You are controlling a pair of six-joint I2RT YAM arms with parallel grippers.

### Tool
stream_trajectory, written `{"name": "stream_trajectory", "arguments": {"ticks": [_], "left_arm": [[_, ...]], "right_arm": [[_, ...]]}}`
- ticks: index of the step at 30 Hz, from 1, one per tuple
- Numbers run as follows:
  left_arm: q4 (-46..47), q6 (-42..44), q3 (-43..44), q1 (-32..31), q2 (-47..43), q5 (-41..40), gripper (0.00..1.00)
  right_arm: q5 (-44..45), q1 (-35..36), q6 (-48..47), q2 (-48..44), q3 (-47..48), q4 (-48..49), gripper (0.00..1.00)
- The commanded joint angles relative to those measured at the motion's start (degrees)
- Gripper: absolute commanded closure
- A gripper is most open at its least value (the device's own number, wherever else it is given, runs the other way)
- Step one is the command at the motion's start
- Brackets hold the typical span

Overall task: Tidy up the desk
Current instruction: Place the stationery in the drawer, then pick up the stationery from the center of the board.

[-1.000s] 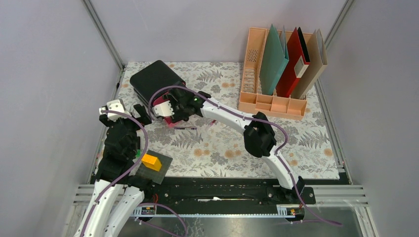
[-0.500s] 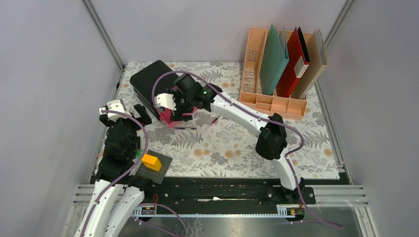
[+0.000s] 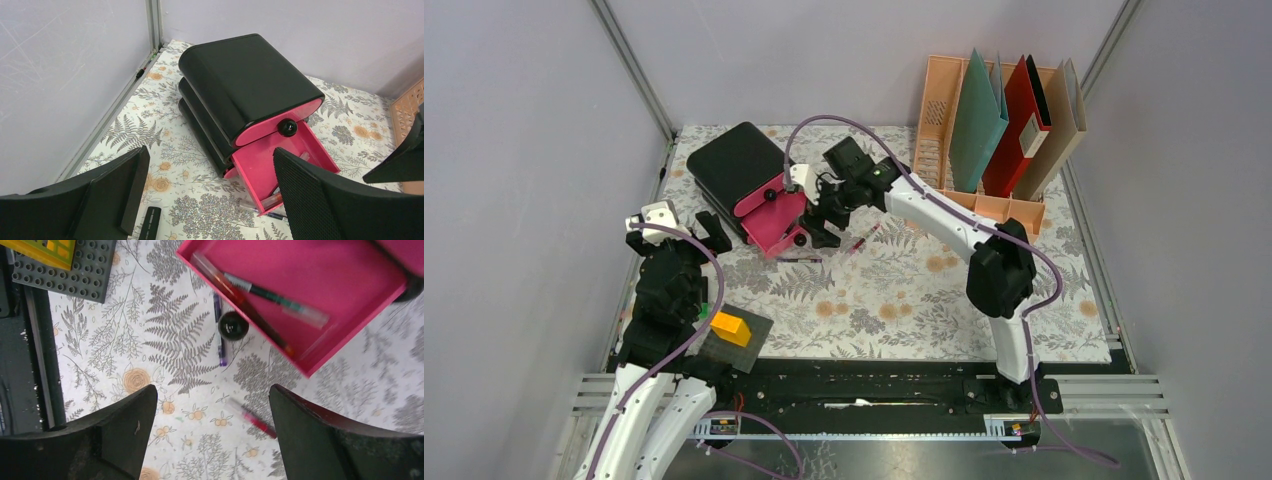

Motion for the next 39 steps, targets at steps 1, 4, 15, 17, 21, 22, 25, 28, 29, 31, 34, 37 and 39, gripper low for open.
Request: {"name": "stream_trajectory", "arguments": {"ticks": [1,4,15,17,21,22,25,28,29,31,34,37,39], "left_arm": [[2.91,-0.26,0.08,0.41,-0.01,1.03,0.01],[2.91,-0.22,-0.08,0.41,-0.11,1.1,0.01],[3.0,-0.09,-0.14,0.42,-0.51,1.19,0.01],[3.08,-0.04,-0.17,0.41,-0.55,1.15,0.01],[3.08,-0.04,-0.13,0.41,-0.51,1.26,0.01],[3.07,-0.02,-0.14,0.41,-0.49,1.23,0.01],[3.02,0.05,-0.17,0.41,-0.46,1.14,0.01],[3.05,0.05,-0.15,0.42,-0.46,1.11,0.01],[3.08,0.05,-0.18,0.41,-0.51,1.03,0.01],[3.09,0.05,-0.13,0.42,-0.51,1.18,0.01],[3.09,0.05,-0.17,0.5,-0.46,1.16,0.01],[3.13,0.05,-0.15,0.5,-0.46,1.25,0.01],[3.14,0.05,-0.13,0.57,-0.39,1.25,0.01]], "right_arm": [[-3.31,-2.23,7.78,-4.03,-3.89,3.19,0.11],[-3.07,-4.11,11.95,-4.6,-7.63,5.83,0.11],[26.96,-5.83,38.52,-6.99,-24.9,25.78,0.11],[34.44,-5.8,43.76,-6.48,-25.76,26.92,0.1],[40.31,-5.85,49.51,-4.36,-24.72,25.96,0.12],[40.86,-5.8,50.38,-3.65,-24.15,25.54,0.13],[42.37,-5.81,52.28,-0.53,-22.26,24.25,0.22],[40.86,-5.81,53.54,1.93,-20.79,23.05,0.32],[40.48,-5.81,53.92,2.48,-20.62,22.84,0.35],[40.42,-5.85,54.54,3.14,-20.72,22.74,0.38],[40.74,-5.87,54.96,3.83,-21.02,22.36,0.39],[40.68,-5.87,55.4,3.93,-21.97,22.63,0.42],[40.76,-5.85,55.58,4.12,-22.33,22.87,0.45]]}}
